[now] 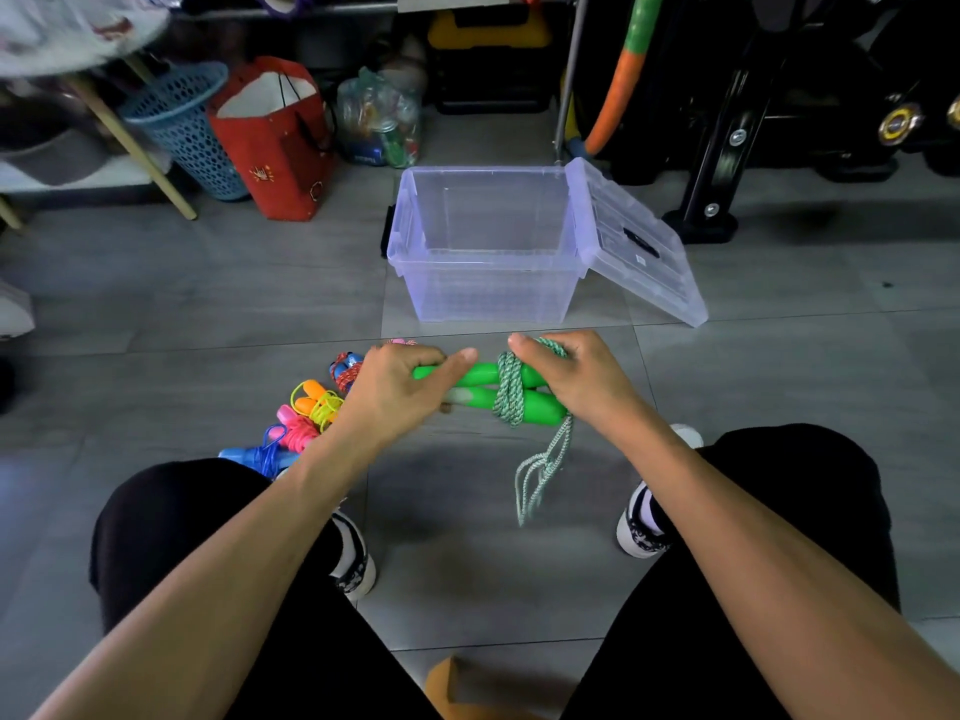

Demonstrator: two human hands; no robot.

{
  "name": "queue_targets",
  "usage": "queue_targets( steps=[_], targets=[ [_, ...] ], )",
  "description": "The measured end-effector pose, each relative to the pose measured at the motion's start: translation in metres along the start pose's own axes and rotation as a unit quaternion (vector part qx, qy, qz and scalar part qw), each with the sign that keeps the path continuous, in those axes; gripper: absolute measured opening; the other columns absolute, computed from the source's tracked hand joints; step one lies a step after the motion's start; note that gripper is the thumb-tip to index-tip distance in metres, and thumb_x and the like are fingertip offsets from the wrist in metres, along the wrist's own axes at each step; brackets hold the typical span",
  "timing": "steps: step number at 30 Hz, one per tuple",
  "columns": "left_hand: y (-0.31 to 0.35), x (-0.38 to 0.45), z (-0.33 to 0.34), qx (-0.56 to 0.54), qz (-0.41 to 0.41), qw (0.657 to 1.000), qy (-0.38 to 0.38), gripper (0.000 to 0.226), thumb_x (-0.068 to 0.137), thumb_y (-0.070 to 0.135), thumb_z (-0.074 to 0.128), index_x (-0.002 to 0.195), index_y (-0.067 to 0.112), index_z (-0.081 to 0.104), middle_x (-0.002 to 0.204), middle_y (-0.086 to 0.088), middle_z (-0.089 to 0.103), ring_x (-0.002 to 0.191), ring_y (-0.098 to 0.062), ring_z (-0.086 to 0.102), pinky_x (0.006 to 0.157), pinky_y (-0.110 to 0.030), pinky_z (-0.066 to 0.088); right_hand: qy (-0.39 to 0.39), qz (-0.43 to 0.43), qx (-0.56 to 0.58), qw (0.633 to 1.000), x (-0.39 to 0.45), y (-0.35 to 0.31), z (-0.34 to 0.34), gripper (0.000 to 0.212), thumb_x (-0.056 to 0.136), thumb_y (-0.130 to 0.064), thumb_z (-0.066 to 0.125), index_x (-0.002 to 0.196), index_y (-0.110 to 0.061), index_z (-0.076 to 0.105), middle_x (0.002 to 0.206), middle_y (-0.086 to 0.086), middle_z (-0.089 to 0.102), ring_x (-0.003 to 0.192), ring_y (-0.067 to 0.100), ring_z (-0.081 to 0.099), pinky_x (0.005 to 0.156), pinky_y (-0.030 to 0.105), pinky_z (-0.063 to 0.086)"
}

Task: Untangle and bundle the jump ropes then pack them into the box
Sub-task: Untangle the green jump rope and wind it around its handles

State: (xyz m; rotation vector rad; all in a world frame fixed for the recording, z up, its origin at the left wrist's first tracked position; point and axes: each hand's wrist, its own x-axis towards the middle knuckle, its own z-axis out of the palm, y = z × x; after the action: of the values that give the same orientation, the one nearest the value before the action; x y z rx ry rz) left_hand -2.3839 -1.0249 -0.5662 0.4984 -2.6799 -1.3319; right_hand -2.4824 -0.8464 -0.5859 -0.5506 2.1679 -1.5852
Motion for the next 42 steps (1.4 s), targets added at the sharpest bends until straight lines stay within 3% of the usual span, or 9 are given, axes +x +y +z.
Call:
queue_targets(
  steps=[3, 10, 14, 17, 22, 26, 30, 35, 42],
  targets=[
    [0.001, 0.004, 0.005, -0.002, -0.031, 0.997, 0.074, 0.055, 0.085, 0.055, 0.064, 0.058, 0.007, 0.06, 0.037, -0.004, 0.049, 0.039, -0.017, 0.044, 0.047, -0.023, 0.039, 0.03, -0.009, -0.029, 0.999, 0.001, 0.002, 0.003, 0.063, 0.086, -0.056, 0.06, 0.066, 0.003, 0.049, 0.061, 0.008, 0.036, 0.061, 0.017, 0.039, 0.066, 0.053, 0.051],
    [0.003, 0.014, 0.004, -0.141, -0.15, 0.974, 0.099, 0.06, 0.088, 0.046, 0.065, 0.069, -0.01, 0.051, 0.04, -0.002, 0.043, 0.039, -0.018, 0.034, 0.04, -0.02, 0.024, 0.041, -0.011, -0.178, 0.983, -0.002, -0.004, -0.013, 0.043, 0.095, -0.058, 0.045, 0.067, -0.028, 0.056, 0.064, -0.006, 0.059, 0.072, 0.015, 0.058, 0.067, 0.027, 0.042],
    [-0.002, 0.023, -0.002, -0.178, -0.23, 0.947, 0.138, 0.052, 0.091, 0.045, 0.057, 0.062, 0.003, 0.053, 0.03, 0.0, 0.043, 0.041, -0.022, 0.032, 0.043, -0.024, 0.027, 0.071, 0.001, -0.213, 0.974, 0.003, 0.005, -0.015, 0.055, 0.098, -0.051, 0.041, 0.074, -0.005, 0.059, 0.069, 0.013, 0.064, 0.072, 0.028, 0.059, 0.069, 0.035, 0.046],
    [-0.006, 0.029, -0.006, -0.198, -0.257, 0.926, 0.194, 0.047, 0.09, 0.045, 0.057, 0.059, 0.01, 0.051, 0.034, -0.002, 0.046, 0.039, -0.022, 0.037, 0.036, -0.02, 0.027, -0.053, -0.007, -0.331, 0.942, -0.008, 0.008, -0.008, 0.046, 0.102, -0.04, 0.039, 0.078, -0.005, 0.057, 0.081, 0.02, 0.066, 0.08, 0.036, 0.062, 0.071, 0.038, 0.049],
    [-0.013, 0.025, 0.013, 0.07, -0.088, 0.968, 0.225, 0.046, 0.09, 0.043, 0.059, 0.057, 0.011, 0.053, 0.04, -0.006, 0.052, 0.045, -0.006, 0.051, 0.052, -0.025, 0.038, -0.244, -0.097, -0.48, 0.837, -0.035, -0.012, 0.011, 0.034, 0.096, -0.043, 0.048, 0.072, -0.019, 0.041, 0.07, 0.005, 0.052, 0.078, 0.033, 0.057, 0.06, 0.033, 0.035],
    [-0.026, 0.023, 0.041, 0.255, -0.015, 0.955, 0.149, 0.042, 0.088, 0.05, 0.054, 0.078, 0.012, 0.069, 0.07, -0.017, 0.066, 0.069, -0.038, 0.062, 0.062, -0.036, 0.046, -0.185, -0.161, -0.413, 0.877, -0.03, -0.029, 0.005, 0.027, 0.092, -0.031, 0.051, 0.069, -0.021, 0.041, 0.067, -0.006, 0.045, 0.066, 0.023, 0.047, 0.059, 0.034, 0.038],
    [-0.03, 0.018, 0.046, 0.278, 0.09, 0.951, 0.104, 0.043, 0.079, 0.049, 0.064, 0.057, 0.013, 0.06, 0.045, -0.013, 0.052, 0.045, -0.035, 0.052, 0.047, -0.027, 0.035, -0.087, -0.127, -0.302, 0.941, -0.007, -0.024, -0.025, 0.016, 0.093, -0.027, 0.06, 0.082, -0.016, 0.064, 0.063, -0.011, 0.051, 0.059, 0.009, 0.047, 0.061, 0.029, 0.037],
    [-0.013, 0.017, 0.027, 0.033, 0.091, 0.995, -0.007, 0.044, 0.086, 0.037, 0.07, 0.053, 0.014, 0.052, 0.05, -0.007, 0.043, 0.048, -0.008, 0.035, 0.051, -0.027, 0.033, 0.005, -0.081, -0.19, 0.978, 0.018, -0.01, -0.045, 0.017, 0.089, -0.025, 0.069, 0.084, -0.008, 0.071, 0.065, -0.002, 0.06, 0.057, 0.005, 0.045, 0.058, 0.018, 0.035],
    [0.007, 0.009, -0.002, -0.246, -0.054, 0.968, 0.012, 0.049, 0.094, 0.027, 0.06, 0.056, -0.003, 0.048, 0.047, -0.008, 0.039, 0.041, -0.017, 0.035, 0.046, -0.022, 0.029, -0.117, -0.074, -0.078, 0.987, 0.008, 0.013, -0.016, 0.01, 0.087, -0.011, 0.067, 0.085, -0.001, 0.07, 0.079, 0.022, 0.068, 0.073, 0.007, 0.054, 0.07, 0.029, 0.047]
  ],
)
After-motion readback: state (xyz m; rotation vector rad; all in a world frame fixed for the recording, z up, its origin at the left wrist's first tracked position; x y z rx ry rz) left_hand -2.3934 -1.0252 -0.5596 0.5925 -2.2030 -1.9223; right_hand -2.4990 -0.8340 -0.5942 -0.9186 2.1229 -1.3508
